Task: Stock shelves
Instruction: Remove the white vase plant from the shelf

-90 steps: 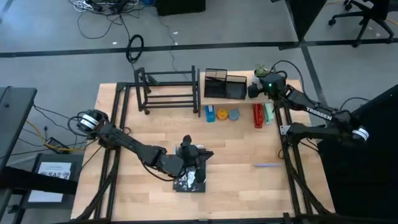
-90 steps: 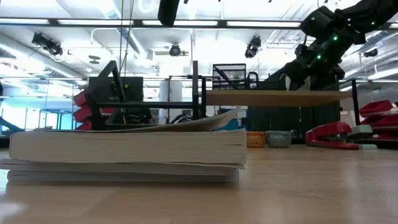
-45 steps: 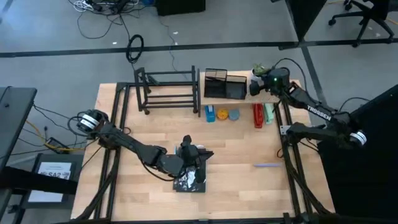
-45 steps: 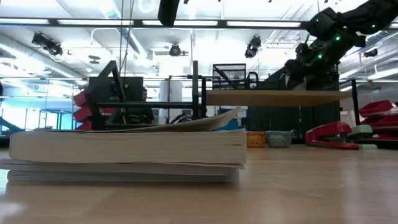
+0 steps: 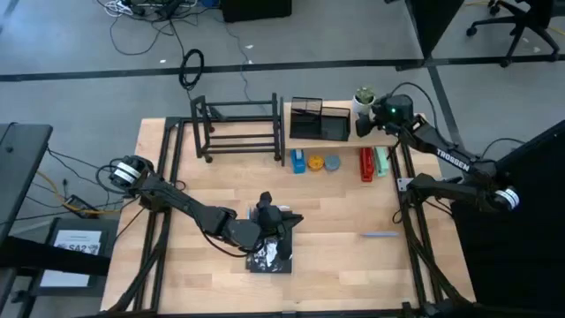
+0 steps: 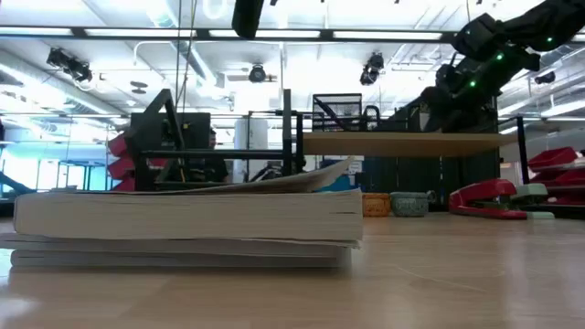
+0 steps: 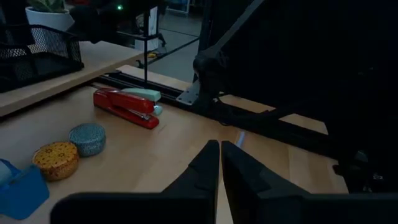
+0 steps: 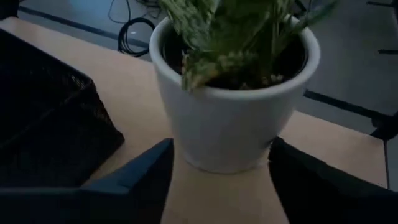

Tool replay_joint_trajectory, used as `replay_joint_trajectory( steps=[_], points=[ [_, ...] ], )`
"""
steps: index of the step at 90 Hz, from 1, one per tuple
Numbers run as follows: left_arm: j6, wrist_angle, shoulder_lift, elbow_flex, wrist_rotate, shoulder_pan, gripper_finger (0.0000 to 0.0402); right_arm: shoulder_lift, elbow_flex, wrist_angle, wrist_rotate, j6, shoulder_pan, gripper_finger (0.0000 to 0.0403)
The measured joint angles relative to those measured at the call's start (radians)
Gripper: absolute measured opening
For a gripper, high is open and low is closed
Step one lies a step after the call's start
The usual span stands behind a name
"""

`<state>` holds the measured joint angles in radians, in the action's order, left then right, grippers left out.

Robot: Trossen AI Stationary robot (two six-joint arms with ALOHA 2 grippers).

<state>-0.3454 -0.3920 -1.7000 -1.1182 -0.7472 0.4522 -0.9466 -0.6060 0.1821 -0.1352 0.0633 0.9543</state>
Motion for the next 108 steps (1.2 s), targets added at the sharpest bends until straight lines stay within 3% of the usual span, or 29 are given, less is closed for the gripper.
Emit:
replay_joint_trajectory(
  steps=[14,25,35,65,108],
  points=[
    [0.0,0.0,0.0,0.0,0.0,0.0,0.0,0.0,0.0,0.008,0.0,0.004,0.0,0.0161],
    [0.0,0.0,0.0,0.0,0.0,0.0,0.0,0.0,0.0,0.035,0.003,-0.02,-0.003,0.0158],
    [0.0,0.0,0.0,0.0,0.0,0.0,0.0,0.0,0.0,0.082,0.027,-0.072,-0.018,0.0193],
    [-0.001,-0.011,0.0,0.0,0.0,0.0,0.0,0.005,0.082,-0.003,-0.036,-0.05,-0.065,0.0386],
    [-0.002,-0.062,0.0,0.0,0.017,-0.001,0.0,-0.002,0.101,-0.186,-0.085,0.015,-0.062,0.0387]
  ],
)
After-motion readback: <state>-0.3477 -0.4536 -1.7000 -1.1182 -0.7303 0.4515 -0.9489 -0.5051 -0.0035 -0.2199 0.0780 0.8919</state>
